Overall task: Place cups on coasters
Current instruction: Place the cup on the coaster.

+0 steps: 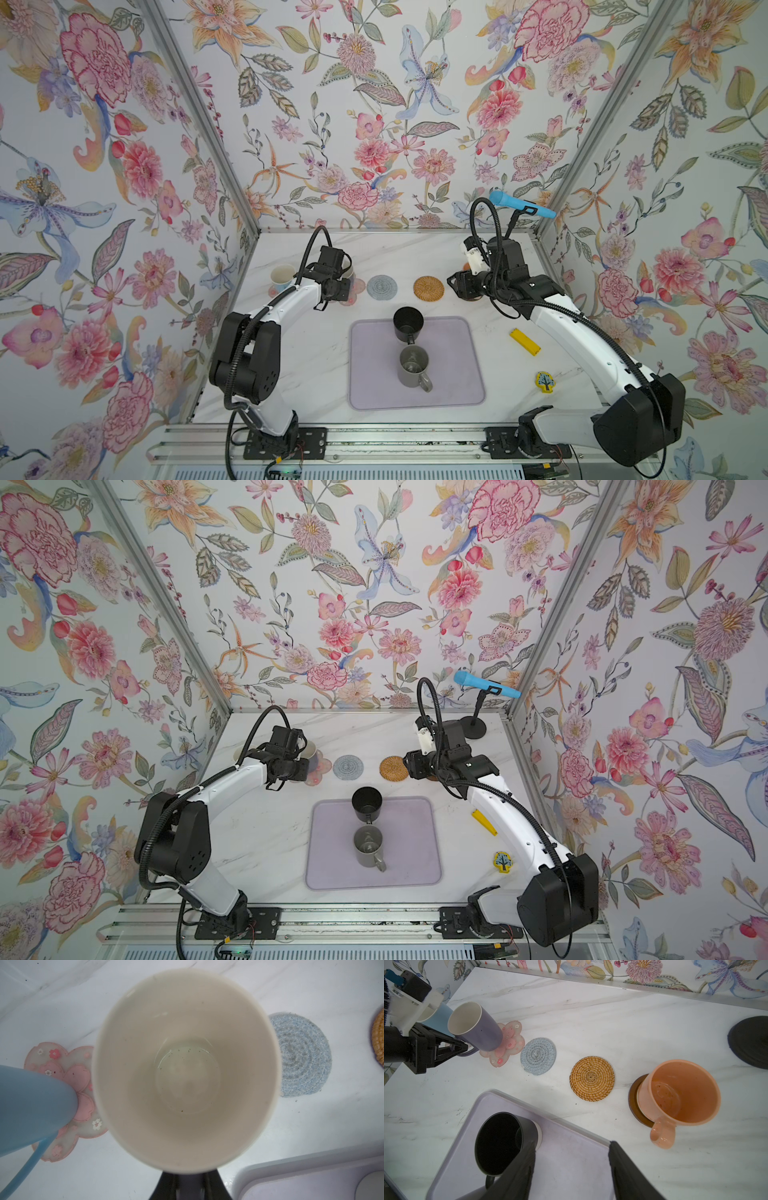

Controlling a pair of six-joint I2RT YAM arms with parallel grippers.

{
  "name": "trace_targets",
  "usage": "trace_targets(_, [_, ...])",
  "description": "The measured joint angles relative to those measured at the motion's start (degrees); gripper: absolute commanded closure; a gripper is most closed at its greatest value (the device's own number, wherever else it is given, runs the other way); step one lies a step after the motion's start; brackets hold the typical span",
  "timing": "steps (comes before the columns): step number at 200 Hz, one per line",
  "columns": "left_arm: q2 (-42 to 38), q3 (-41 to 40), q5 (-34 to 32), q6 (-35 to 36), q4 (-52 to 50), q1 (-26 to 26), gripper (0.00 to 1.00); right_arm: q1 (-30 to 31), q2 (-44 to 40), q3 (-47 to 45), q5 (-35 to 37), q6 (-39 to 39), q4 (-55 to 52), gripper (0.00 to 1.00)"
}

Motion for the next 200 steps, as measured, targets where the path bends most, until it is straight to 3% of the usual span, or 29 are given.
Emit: trace_targets(200, [2.91, -0.37, -0.02, -4.79, 5.33, 0.2, 1.0, 0.0, -0.02, -0.31, 0.0, 0.02, -0.15, 0.41])
